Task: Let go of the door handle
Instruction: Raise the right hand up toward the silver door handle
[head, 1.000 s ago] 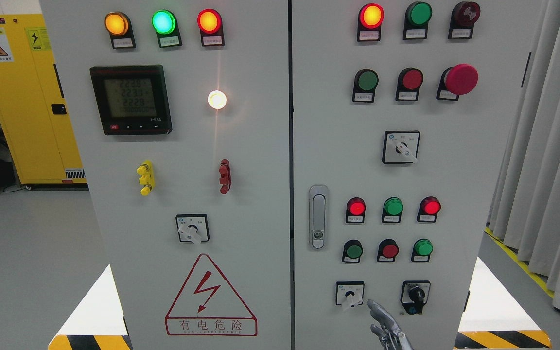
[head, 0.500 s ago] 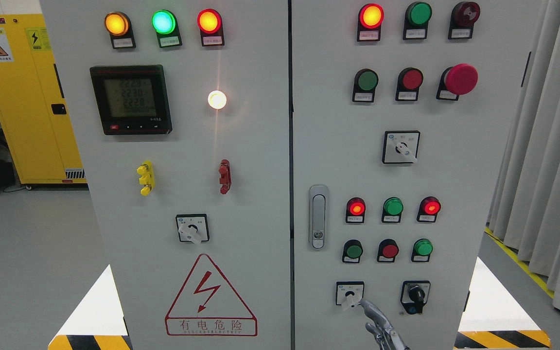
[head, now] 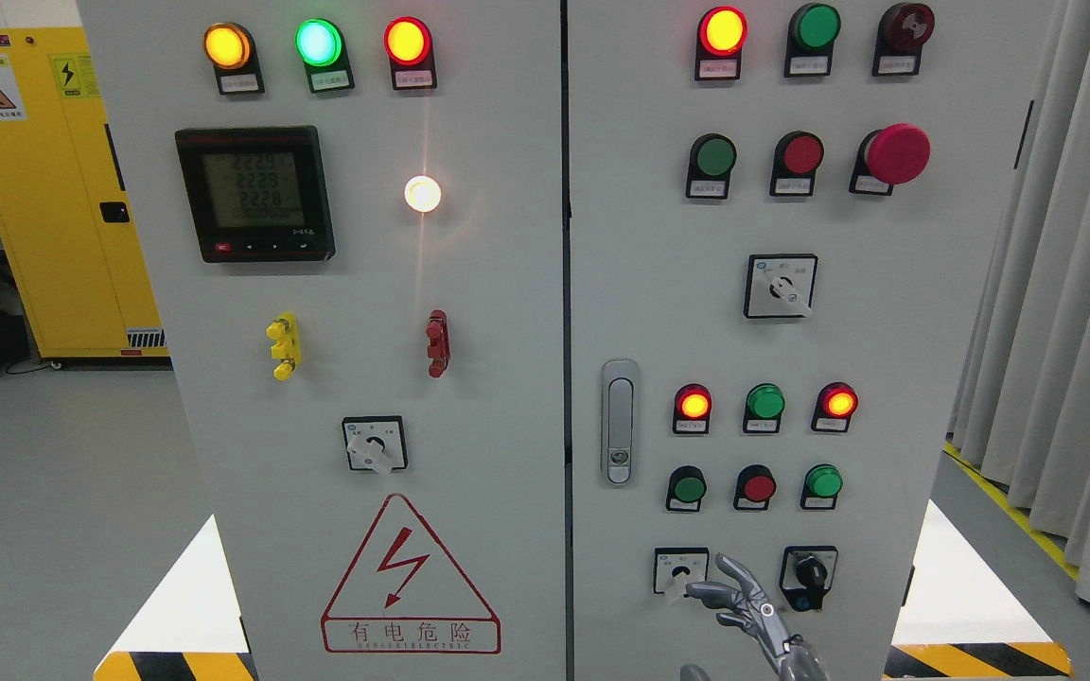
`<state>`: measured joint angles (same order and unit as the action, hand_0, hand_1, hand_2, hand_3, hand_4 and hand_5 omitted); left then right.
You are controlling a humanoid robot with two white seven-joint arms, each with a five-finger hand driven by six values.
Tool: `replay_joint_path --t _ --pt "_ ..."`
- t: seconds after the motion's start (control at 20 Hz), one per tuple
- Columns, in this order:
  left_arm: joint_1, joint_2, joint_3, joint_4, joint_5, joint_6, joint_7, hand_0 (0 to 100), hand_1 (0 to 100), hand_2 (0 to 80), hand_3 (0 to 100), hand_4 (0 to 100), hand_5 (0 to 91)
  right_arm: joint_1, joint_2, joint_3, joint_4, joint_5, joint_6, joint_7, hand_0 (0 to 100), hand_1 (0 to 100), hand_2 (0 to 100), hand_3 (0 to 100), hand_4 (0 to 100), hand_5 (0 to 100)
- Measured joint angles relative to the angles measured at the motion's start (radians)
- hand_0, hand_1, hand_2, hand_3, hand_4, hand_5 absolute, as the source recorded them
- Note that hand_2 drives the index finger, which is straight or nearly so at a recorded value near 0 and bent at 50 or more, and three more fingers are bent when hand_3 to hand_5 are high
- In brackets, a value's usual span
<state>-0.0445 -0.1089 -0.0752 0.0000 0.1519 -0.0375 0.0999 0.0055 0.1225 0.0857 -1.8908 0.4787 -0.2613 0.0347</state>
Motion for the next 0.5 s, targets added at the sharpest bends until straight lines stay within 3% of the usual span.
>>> replay_joint_path --t 0.3,0.5 --pt "0.0 0.0 0.0 0.0 0.0 0.0 0.0 12 56 0.0 0 0 0.0 -0.062 0.005 0.075 0.002 0.27 0.14 -0.126 52 34 0 95 98 100" --pt "0.0 0.0 0.0 0.0 0.0 0.0 0.0 12 56 0.0 0 0 0.0 -0.115 0.007 0.126 0.008 0.418 0.252 -0.154 53 34 0 97 99 100"
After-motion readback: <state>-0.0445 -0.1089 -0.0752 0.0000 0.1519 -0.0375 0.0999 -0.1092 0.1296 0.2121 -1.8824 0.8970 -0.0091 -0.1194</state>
